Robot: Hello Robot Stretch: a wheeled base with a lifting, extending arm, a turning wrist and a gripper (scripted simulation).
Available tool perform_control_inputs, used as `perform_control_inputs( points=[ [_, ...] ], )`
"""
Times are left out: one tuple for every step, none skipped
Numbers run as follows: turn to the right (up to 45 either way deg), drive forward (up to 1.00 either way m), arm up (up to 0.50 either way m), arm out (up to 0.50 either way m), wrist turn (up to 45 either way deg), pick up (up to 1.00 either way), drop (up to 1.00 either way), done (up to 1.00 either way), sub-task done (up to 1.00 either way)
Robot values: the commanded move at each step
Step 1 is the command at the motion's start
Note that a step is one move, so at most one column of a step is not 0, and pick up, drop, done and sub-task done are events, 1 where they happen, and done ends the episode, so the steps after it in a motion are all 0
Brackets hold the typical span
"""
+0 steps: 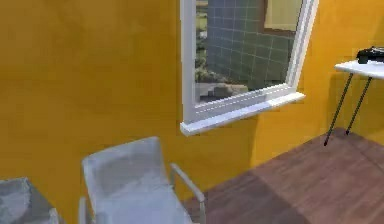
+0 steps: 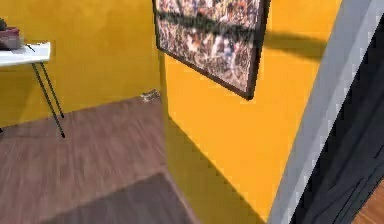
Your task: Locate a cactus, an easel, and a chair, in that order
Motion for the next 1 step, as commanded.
perform_control_inputs(
  points=[
    [45.0,0.00,0.00,0.00,0.0,0.00,0.00,0.00,0.00]
  ],
)
